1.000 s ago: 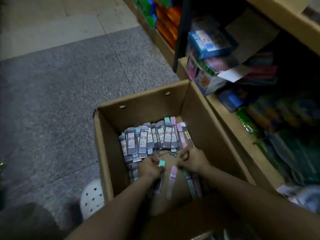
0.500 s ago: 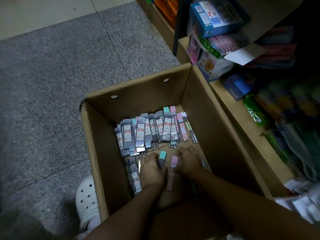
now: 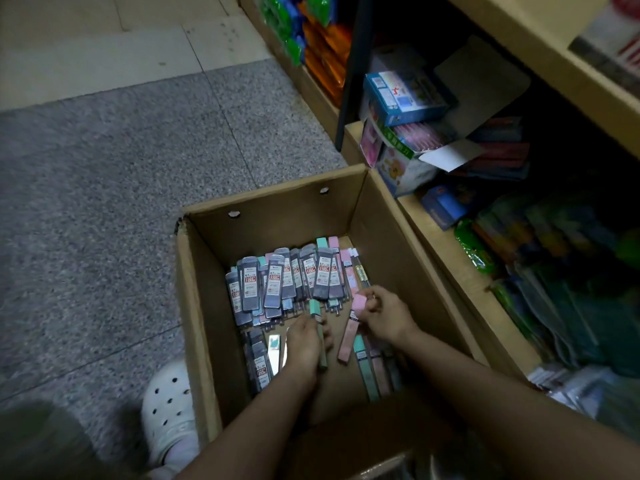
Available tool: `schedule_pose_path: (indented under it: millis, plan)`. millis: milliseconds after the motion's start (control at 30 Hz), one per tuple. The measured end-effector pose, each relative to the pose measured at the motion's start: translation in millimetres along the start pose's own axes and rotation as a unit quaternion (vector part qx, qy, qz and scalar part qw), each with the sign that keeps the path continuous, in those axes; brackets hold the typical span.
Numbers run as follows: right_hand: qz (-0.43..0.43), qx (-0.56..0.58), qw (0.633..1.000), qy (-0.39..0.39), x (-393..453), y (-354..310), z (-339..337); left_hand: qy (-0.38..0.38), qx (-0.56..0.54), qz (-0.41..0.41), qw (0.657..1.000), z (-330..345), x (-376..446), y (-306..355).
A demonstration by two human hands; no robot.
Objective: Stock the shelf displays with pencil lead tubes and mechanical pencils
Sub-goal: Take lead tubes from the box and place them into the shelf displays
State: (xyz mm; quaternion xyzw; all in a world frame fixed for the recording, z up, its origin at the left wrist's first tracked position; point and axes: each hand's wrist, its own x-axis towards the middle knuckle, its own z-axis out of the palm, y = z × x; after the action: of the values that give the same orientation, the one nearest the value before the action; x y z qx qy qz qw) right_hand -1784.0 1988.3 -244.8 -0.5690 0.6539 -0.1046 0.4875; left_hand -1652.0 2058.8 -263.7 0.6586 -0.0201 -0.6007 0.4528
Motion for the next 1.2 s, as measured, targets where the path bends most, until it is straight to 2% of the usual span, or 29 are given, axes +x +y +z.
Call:
schedule_pose_path:
  millis: [133,300,433,533,633,700,800,900,1000,1200]
  plan:
    - [-0.013,0.022,0.997,-0.066,-9,-23,-12,-0.085,-0.016,-0.047,0.995,-7,-19,12]
    - [-0.020,0.098,0.990,-0.098,-19,-43,-12,-0.104,0.047,0.038,0.993,-6,-32,20]
    - [-0.019,0.094,0.990,-0.101,-16,-54,-8,-0.105,0.053,0.060,0.991,-6,-28,33]
    - [-0.047,0.037,0.995,-0.085,-5,-56,-3,-0.101,0.069,0.078,0.989,-6,-20,34]
    - [-0.049,0.042,0.993,-0.099,11,-56,3,-0.069,0.046,0.074,0.994,-1,-11,34]
    - [-0.022,0.050,0.996,-0.072,26,-57,9,-0.024,0.020,0.069,0.997,0,-1,41]
    - [-0.004,-0.047,0.999,0.007,50,-55,21,0.009,0.006,0.084,0.996,-3,15,49]
    - [0.004,-0.113,0.993,0.026,72,-51,40,0.038,0.028,0.118,0.992,-6,24,49]
    - [0.012,-0.144,0.988,0.052,86,-49,58,0.054,0.010,0.118,0.992,-8,30,44]
    - [0.015,-0.111,0.991,0.070,91,-39,59,0.074,0.004,0.113,0.991,-4,37,40]
